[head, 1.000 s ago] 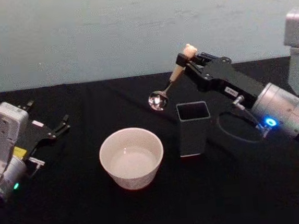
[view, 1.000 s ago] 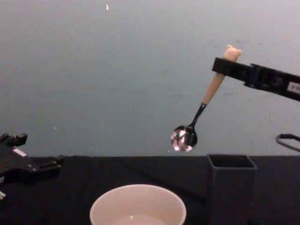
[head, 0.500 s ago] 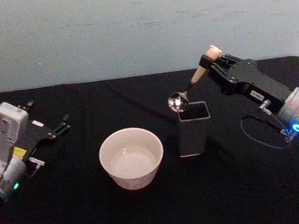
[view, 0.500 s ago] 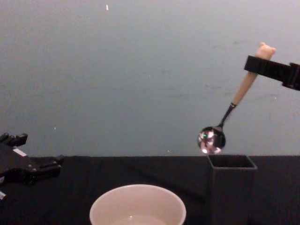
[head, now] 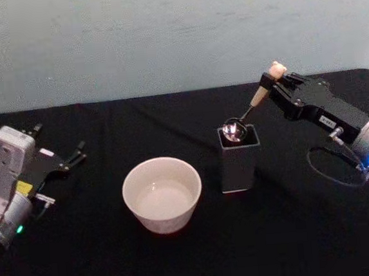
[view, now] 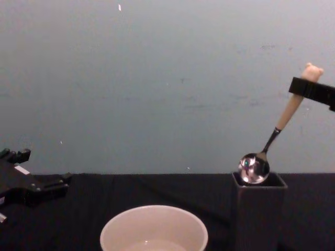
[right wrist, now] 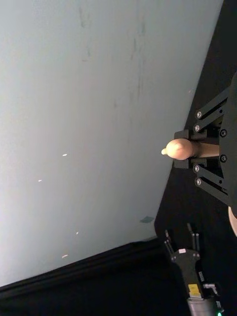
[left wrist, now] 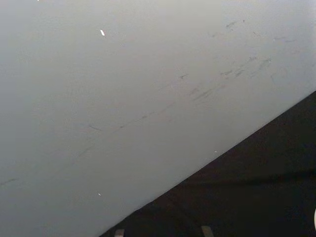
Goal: Pick up the stirring spoon with one hand, stir inside the cup, then place it back in its original position.
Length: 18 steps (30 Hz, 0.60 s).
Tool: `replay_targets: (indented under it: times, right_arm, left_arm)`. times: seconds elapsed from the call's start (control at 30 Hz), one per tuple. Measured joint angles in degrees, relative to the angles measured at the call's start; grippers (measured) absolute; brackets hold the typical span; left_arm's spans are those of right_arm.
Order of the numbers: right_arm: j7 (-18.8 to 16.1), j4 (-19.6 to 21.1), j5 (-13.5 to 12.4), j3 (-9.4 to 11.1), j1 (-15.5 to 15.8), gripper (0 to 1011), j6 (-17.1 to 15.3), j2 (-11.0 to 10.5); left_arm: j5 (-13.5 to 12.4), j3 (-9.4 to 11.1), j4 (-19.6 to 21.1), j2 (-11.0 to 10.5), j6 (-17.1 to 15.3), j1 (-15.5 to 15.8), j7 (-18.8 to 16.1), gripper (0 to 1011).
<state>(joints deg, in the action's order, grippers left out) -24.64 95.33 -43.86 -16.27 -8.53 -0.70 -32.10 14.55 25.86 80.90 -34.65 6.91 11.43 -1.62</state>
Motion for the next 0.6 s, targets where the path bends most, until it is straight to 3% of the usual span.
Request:
replay_targets:
  times: [0.6]
  right_arm:
    - [0.4, -2.4, 1.9, -1.5, 0.1, 203, -2.2, 0.1]
  left_arm:
    - [0.0, 0.0, 0.0, 0.0, 0.0, 0.0, 0.0, 1001]
